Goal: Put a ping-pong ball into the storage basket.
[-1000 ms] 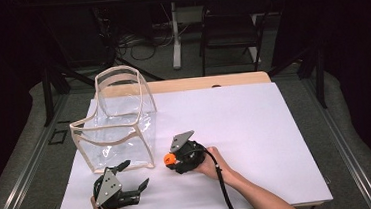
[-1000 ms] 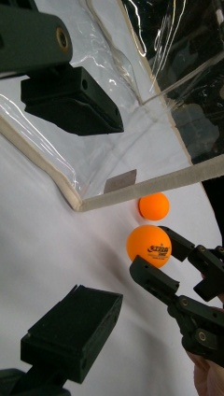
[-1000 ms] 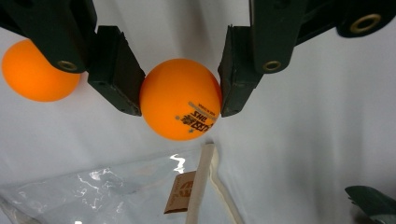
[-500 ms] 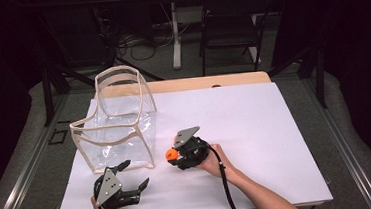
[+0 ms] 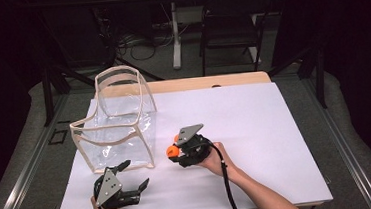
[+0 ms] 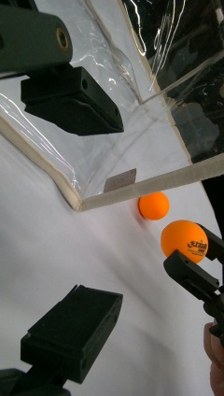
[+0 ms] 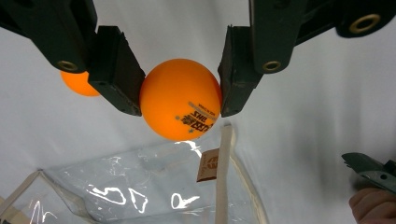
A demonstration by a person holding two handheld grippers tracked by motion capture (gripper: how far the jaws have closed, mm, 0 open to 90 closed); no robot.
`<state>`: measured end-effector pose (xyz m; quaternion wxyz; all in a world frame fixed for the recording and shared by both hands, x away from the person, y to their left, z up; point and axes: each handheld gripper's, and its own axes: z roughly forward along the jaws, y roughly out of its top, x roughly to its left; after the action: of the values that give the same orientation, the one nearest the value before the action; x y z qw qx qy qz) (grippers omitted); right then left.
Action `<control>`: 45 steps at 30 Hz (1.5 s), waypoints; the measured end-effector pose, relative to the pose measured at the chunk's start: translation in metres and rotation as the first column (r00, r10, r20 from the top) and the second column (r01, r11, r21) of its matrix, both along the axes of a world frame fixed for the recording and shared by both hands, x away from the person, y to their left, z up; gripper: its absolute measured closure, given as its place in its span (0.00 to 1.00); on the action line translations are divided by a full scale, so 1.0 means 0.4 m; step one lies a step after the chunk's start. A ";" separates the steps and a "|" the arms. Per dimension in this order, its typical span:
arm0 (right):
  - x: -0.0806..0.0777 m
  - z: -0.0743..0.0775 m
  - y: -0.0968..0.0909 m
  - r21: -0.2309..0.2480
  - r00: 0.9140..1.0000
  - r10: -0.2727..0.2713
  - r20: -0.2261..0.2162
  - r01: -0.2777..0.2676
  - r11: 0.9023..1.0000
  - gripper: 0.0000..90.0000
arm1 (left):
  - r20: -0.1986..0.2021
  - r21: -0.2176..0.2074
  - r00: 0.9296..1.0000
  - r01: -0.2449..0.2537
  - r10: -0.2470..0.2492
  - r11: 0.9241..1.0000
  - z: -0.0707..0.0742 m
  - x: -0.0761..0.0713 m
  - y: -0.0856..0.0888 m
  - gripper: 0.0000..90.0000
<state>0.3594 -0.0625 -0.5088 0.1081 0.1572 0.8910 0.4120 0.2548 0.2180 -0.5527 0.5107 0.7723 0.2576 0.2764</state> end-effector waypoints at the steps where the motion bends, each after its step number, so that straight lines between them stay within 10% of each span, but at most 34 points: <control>1: -0.001 0.002 -0.001 0.002 1.000 -0.004 0.001 0.004 1.000 0.56 | 0.000 -0.001 1.000 0.000 0.000 1.000 0.000 0.000 0.000 0.18; 45: 0.031 0.062 -0.081 0.092 0.992 -0.103 0.076 0.096 0.991 0.56 | 0.001 -0.002 1.000 0.002 -0.002 1.000 0.000 -0.002 -0.003 0.18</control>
<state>0.3718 -0.0947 -0.4839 0.1574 0.1895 0.8578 0.4511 0.2540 0.2170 -0.5526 0.5118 0.7718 0.2570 0.2762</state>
